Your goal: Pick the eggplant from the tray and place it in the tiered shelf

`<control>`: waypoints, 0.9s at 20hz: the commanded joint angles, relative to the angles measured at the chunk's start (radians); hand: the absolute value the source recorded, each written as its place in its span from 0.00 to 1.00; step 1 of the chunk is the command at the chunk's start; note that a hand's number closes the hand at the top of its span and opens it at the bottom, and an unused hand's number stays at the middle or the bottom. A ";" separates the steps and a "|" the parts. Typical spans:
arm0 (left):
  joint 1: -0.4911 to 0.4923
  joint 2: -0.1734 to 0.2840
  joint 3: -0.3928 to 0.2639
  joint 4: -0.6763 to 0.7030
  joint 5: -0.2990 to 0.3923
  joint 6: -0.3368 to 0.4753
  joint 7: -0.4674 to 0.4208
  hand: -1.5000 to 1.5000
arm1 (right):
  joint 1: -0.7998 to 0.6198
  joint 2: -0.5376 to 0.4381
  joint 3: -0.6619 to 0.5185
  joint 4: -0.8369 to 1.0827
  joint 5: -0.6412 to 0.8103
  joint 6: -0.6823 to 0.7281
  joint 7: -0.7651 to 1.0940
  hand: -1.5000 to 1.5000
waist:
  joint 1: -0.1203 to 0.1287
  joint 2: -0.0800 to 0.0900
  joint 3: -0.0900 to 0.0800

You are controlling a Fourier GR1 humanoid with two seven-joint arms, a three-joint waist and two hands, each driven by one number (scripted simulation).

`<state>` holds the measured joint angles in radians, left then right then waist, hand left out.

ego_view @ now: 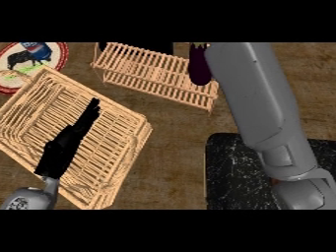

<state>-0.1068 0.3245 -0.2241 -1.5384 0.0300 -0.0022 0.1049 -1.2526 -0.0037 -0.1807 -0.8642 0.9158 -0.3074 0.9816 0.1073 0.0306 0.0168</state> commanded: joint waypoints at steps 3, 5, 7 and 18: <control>0.032 -0.052 -0.035 0.076 -0.003 0.006 -0.005 0.50 | 0.005 0.004 -0.054 0.022 -0.198 -0.334 -0.115 0.00 | 0.025 0.012 -0.017; 0.035 -0.026 -0.002 0.086 0.023 -0.013 0.007 0.50 | 0.012 0.004 -0.042 0.035 -0.215 -0.421 -0.182 0.00 | 0.008 0.004 -0.018; 0.044 -0.049 -0.025 0.093 -0.012 0.019 -0.002 0.50 | -0.019 0.004 -0.022 0.047 -0.192 -0.516 -0.200 0.00 | -0.002 -0.002 -0.019; 0.158 -0.021 0.045 0.094 0.010 0.054 -0.019 0.50 | 0.080 -0.017 -0.094 -0.035 0.068 -0.806 -0.097 0.00 | -0.143 -0.048 -0.020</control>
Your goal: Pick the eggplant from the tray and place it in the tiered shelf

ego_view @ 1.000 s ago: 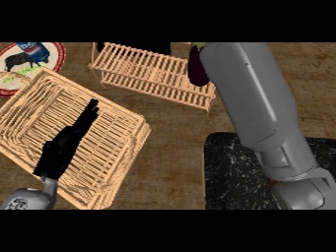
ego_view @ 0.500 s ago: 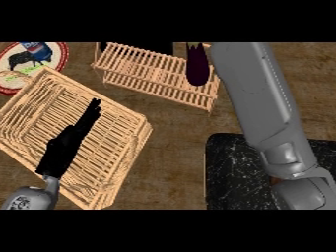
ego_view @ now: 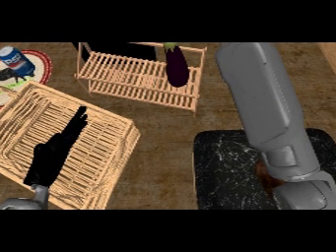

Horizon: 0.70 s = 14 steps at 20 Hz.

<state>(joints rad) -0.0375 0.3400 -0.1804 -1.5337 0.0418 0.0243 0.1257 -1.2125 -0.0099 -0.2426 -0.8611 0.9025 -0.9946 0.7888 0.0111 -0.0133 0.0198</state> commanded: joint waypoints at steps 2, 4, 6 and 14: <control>0.081 -0.044 0.016 0.082 0.019 0.027 -0.027 0.50 | 0.085 -0.006 -0.048 -0.087 0.119 -0.074 0.141 0.00 | -0.067 -0.009 -0.023; 0.103 -0.038 0.019 0.017 0.028 0.038 0.027 0.50 | 0.168 -0.003 -0.041 -0.183 0.123 -0.012 0.156 0.00 | -0.083 -0.020 -0.021; 0.088 -0.018 0.044 0.046 0.036 0.021 0.006 0.50 | 0.238 0.009 0.039 -0.272 0.118 0.004 0.191 0.00 | -0.088 -0.023 -0.022; 0.120 -0.005 0.059 0.017 0.043 0.017 0.000 0.50 | 0.534 0.010 0.166 -0.694 0.131 0.227 0.219 0.00 | -0.113 -0.020 -0.021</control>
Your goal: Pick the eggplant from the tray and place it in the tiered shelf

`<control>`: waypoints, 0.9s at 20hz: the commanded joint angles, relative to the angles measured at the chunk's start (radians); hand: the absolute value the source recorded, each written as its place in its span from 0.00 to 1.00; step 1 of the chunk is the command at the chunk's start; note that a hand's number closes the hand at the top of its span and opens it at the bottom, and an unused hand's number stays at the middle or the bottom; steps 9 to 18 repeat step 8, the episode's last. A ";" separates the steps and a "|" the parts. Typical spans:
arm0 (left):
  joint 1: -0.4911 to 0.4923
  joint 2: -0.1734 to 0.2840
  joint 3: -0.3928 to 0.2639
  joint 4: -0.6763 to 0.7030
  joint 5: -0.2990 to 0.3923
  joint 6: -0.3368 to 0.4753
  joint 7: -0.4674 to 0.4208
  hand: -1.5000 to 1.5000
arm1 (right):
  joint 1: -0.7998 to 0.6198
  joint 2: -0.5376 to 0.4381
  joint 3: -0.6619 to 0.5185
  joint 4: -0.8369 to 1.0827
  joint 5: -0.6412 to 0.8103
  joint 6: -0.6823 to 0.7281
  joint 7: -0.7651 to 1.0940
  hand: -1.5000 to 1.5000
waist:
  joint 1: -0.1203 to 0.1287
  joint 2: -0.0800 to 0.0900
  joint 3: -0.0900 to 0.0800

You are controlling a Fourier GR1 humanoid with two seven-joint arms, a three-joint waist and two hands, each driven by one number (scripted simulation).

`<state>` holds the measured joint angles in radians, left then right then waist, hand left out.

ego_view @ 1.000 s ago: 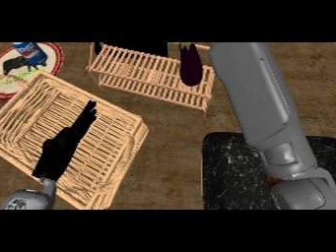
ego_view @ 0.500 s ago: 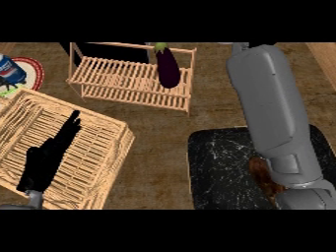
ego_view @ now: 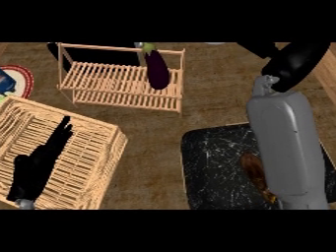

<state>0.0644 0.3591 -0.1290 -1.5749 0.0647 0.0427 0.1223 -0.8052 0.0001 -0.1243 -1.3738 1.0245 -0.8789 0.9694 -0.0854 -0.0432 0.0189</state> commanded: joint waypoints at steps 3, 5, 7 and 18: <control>0.050 -0.036 -0.006 0.053 0.011 0.005 -0.014 0.50 | 0.250 -0.001 0.109 -0.344 0.014 0.166 0.037 0.00 | -0.013 0.012 -0.020; 0.036 -0.033 0.004 0.089 0.002 0.010 -0.028 0.50 | 0.311 -0.002 0.154 -0.433 0.001 0.232 0.056 0.00 | -0.014 0.018 -0.021; 0.033 -0.022 0.013 0.058 0.025 -0.014 -0.026 0.50 | 0.384 -0.033 0.151 -0.534 0.018 0.288 0.090 0.00 | 0.012 0.024 -0.021; 0.029 -0.027 0.012 0.106 0.004 -0.003 -0.048 0.50 | 0.416 -0.037 0.162 -0.568 0.007 0.318 0.102 0.00 | 0.003 0.026 -0.021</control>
